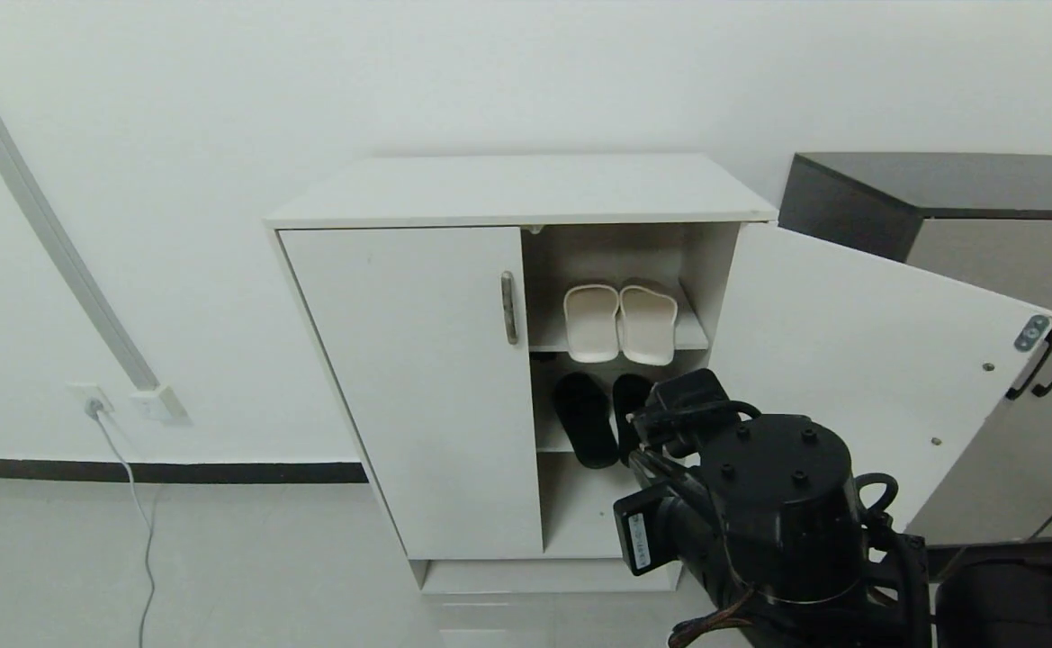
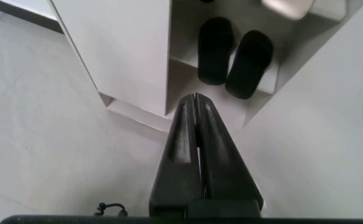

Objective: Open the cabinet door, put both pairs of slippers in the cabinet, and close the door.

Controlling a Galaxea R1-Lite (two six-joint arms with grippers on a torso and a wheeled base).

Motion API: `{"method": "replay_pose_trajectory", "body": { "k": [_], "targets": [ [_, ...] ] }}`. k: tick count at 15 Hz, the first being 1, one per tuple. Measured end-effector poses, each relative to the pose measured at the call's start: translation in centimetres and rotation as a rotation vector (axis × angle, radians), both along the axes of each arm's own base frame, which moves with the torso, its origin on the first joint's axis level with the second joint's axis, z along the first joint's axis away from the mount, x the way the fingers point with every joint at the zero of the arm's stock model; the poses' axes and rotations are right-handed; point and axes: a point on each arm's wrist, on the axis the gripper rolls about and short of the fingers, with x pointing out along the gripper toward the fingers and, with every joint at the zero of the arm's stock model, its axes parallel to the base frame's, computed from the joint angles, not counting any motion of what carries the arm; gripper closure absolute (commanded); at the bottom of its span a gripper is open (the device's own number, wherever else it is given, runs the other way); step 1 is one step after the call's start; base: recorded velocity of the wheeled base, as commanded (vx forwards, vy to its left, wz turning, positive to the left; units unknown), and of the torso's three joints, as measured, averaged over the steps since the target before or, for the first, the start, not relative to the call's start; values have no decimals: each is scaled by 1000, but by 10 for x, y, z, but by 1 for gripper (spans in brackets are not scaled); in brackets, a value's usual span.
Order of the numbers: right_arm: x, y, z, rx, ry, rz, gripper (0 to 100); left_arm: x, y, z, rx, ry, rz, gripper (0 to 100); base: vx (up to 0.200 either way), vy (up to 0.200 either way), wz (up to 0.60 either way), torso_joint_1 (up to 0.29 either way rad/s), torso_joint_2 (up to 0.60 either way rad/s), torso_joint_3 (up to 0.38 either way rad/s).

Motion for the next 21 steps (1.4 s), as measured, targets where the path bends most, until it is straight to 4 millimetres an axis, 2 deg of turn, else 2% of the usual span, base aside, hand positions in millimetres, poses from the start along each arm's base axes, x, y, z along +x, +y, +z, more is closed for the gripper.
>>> {"method": "replay_pose_trajectory", "body": {
  "k": [12, 21],
  "targets": [
    [0, 0, 0, 0, 0, 0, 100, 0, 0, 0, -1, 0, 0, 100, 0, 0, 0, 189, -497, -317],
    [5, -2, -1, 2, 7, -4, 100, 0, 0, 0, -1, 0, 0, 100, 0, 0, 0, 248, -570, -323]
  ]
}}
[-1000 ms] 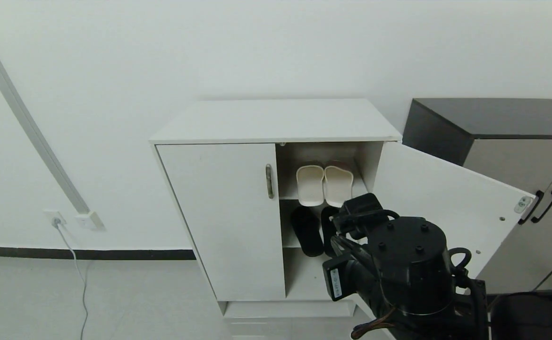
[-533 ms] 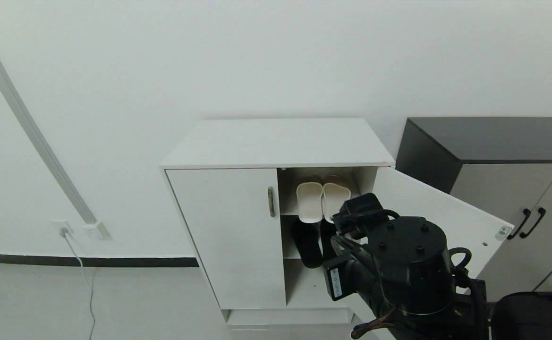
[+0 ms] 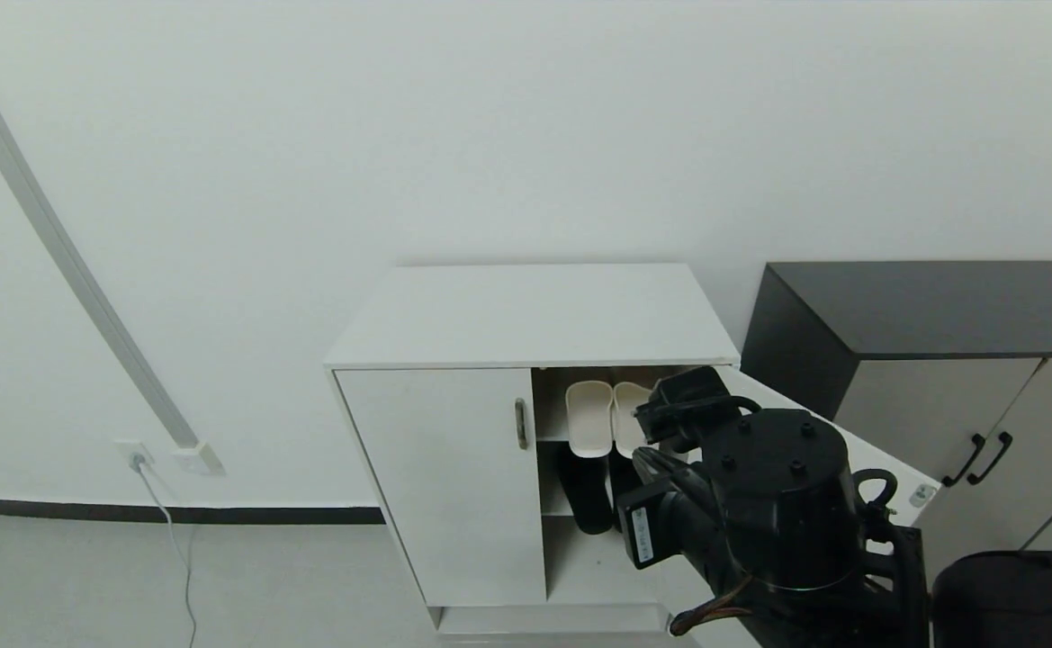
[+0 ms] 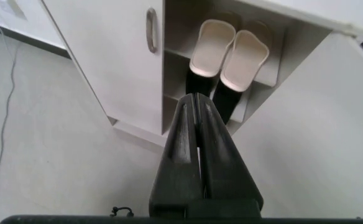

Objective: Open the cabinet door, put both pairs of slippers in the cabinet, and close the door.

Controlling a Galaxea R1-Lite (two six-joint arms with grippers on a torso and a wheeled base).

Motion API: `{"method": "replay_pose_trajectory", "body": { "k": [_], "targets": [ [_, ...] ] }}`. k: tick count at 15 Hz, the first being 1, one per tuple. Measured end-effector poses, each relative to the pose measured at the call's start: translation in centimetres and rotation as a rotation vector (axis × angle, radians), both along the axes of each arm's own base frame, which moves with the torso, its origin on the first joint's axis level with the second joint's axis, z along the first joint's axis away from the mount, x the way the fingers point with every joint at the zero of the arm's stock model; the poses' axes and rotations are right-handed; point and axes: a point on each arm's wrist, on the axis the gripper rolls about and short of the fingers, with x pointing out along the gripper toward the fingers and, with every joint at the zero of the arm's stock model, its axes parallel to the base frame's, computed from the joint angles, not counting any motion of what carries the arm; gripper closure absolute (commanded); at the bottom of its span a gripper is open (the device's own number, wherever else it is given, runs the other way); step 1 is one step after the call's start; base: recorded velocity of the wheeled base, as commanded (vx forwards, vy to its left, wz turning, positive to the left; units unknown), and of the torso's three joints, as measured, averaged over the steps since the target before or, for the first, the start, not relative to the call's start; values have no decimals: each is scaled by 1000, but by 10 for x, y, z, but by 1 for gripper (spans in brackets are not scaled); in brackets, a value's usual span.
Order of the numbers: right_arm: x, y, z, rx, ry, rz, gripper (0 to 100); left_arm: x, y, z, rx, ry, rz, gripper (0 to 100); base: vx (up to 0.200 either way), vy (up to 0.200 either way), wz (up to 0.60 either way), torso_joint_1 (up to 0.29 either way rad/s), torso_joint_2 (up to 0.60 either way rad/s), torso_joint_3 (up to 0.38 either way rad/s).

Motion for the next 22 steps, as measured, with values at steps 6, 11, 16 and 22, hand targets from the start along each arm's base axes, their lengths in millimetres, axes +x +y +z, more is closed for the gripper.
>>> {"method": "replay_pose_trajectory", "body": {
  "k": [6, 11, 16, 22],
  "targets": [
    [4, -2, -2, -2, 8, -3, 100, 0, 0, 0, 0, 0, 0, 100, 0, 0, 0, 112, -242, -132],
    [4, -3, -5, -7, 20, 18, 100, 0, 0, 0, 0, 0, 0, 100, 0, 0, -120, 0, 0, 1],
    [5, -4, -6, -9, 23, 17, 100, 0, 0, 0, 0, 0, -1, 100, 0, 0, -600, 8, 0, 2],
    [8, -5, -6, -5, 21, 8, 100, 0, 0, 0, -1, 0, 0, 100, 0, 0, -100, 3, 0, 0]
  ]
}}
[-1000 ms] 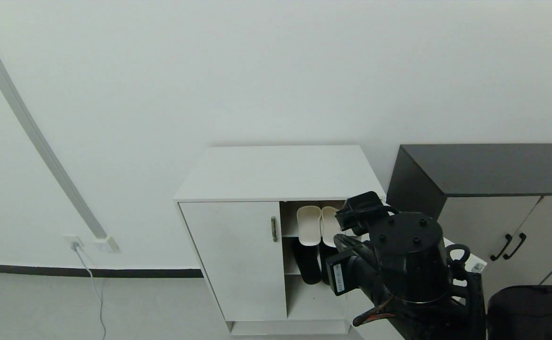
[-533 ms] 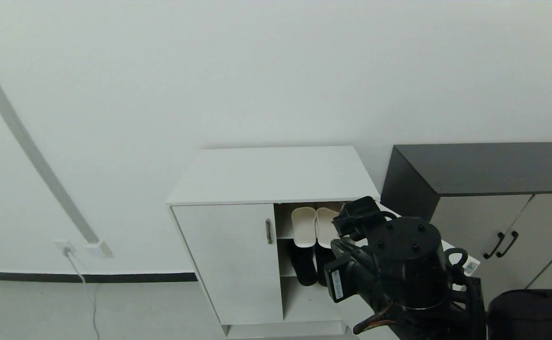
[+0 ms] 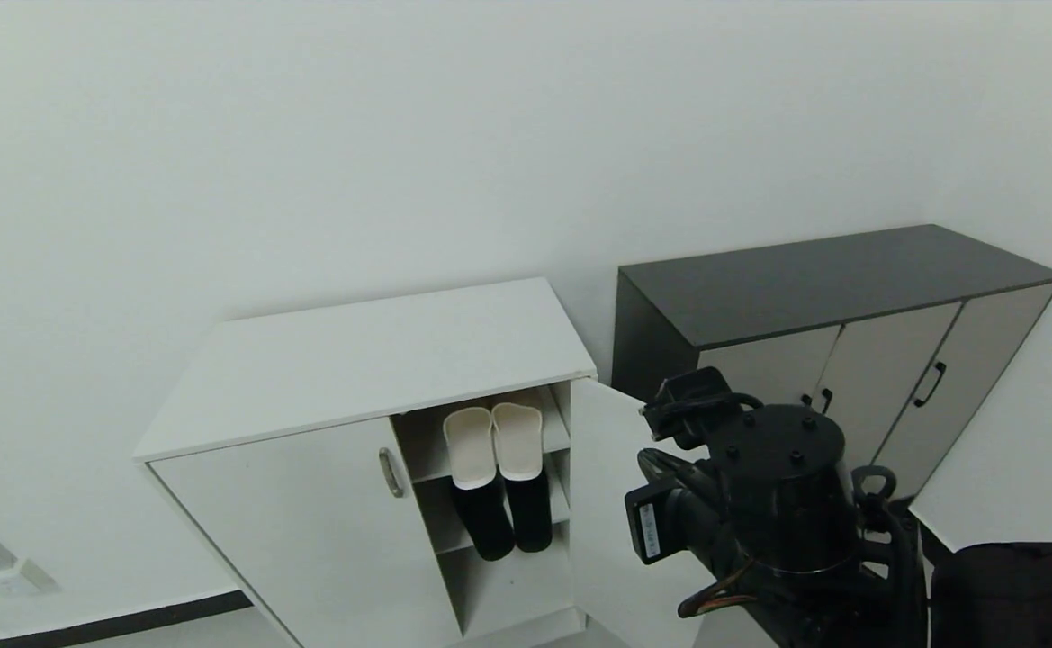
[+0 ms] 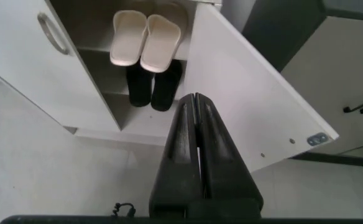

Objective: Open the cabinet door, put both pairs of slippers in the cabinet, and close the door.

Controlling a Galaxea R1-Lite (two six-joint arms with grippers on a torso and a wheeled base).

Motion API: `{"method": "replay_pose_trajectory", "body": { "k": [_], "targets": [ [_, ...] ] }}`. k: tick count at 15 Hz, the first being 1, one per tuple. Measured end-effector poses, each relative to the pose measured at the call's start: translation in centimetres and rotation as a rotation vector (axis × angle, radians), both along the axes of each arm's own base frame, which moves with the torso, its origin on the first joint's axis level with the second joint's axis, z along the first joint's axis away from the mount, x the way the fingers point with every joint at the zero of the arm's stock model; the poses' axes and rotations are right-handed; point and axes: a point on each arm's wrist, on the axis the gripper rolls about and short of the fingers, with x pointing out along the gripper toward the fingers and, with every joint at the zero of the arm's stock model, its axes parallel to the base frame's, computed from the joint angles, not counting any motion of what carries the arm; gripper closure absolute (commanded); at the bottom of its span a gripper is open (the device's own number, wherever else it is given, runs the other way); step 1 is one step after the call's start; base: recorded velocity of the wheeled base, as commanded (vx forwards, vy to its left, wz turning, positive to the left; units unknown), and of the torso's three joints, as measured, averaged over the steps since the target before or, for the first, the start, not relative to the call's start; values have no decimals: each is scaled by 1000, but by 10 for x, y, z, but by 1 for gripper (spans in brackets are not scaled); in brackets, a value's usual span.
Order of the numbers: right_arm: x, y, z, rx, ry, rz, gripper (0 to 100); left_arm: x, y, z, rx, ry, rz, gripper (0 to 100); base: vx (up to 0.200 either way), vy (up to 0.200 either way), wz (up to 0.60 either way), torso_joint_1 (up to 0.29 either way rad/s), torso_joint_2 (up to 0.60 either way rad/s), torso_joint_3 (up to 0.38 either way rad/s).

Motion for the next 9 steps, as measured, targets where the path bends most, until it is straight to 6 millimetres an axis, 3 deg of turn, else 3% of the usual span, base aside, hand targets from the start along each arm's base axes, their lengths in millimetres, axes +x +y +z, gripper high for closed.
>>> {"method": "replay_pose_trajectory", "body": {
  "k": [2, 7, 9],
  "targets": [
    [0, 0, -1, -4, 2, -1, 100, 0, 0, 0, 0, 1, -1, 100, 0, 0, 0, 0, 0, 0],
    [3, -2, -2, -6, 3, -12, 100, 0, 0, 0, 0, 0, 0, 100, -200, 0, 0, 3, 6, 0],
    [7, -5, -4, -13, 7, -27, 100, 0, 0, 0, 0, 1, 1, 100, 0, 0, 0, 0, 0, 0]
  ]
}}
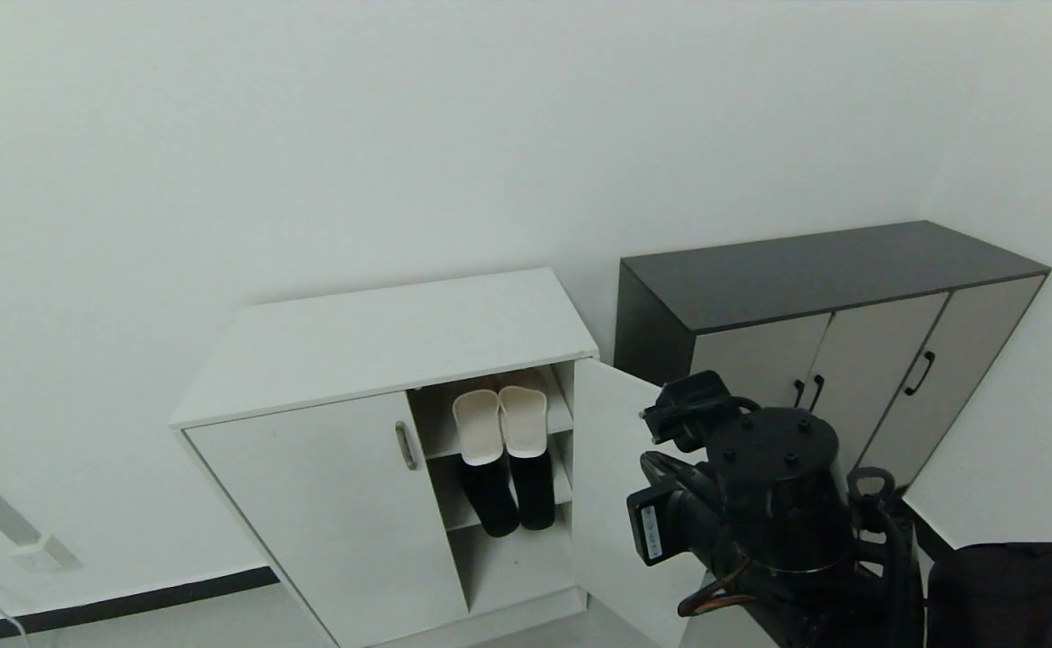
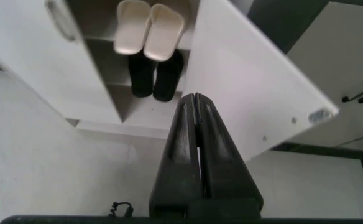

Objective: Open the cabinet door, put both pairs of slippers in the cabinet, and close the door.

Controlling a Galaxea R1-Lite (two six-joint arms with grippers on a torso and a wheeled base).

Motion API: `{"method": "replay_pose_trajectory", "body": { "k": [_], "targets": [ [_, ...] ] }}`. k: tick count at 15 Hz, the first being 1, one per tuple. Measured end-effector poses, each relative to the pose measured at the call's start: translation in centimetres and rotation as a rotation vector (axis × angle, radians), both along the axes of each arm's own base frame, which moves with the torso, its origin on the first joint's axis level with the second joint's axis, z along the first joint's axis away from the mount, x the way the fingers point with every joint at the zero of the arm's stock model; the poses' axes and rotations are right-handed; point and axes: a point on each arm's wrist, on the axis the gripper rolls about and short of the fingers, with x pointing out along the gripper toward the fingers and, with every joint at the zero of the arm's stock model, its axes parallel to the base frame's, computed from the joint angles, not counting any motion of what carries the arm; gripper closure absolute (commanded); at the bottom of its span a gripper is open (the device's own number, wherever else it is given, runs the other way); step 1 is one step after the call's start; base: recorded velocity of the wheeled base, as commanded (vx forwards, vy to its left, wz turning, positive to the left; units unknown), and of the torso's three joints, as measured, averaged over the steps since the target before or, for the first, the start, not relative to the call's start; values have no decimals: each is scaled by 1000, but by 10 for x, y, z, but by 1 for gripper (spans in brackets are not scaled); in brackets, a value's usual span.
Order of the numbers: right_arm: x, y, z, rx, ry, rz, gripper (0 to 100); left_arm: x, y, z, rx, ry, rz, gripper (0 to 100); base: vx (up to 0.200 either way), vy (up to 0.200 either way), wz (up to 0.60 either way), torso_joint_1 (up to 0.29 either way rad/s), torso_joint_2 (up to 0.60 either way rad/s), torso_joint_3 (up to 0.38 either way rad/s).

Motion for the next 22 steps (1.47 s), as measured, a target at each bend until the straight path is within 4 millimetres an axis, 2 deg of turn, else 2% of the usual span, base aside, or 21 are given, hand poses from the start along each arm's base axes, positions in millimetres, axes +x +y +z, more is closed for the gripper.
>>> {"method": "replay_pose_trajectory", "body": {
  "k": [3, 8, 11, 13, 17, 22],
  "targets": [
    [23, -11, -1, 1, -14, -64, 100, 0, 0, 0, 0, 0, 1, 100, 0, 0, 0, 0, 0, 0],
    [111, -45, -2, 25, -35, -146, 100, 0, 0, 0, 0, 0, 1, 100, 0, 0, 0, 0, 0, 0],
    [151, -62, -10, 20, 0, -184, 100, 0, 0, 0, 0, 0, 1, 100, 0, 0, 0, 0, 0, 0],
    [172, -71, -18, 18, 8, -216, 100, 0, 0, 0, 1, 0, 2, 100, 0, 0, 0, 0, 0, 0],
    [191, -77, -37, 13, 35, -233, 100, 0, 0, 0, 1, 0, 0, 100, 0, 0, 0, 0, 0, 0],
    [200, -79, -52, 4, 61, -247, 100, 0, 0, 0, 1, 0, 0, 100, 0, 0, 0, 0, 0, 0]
  ]
}}
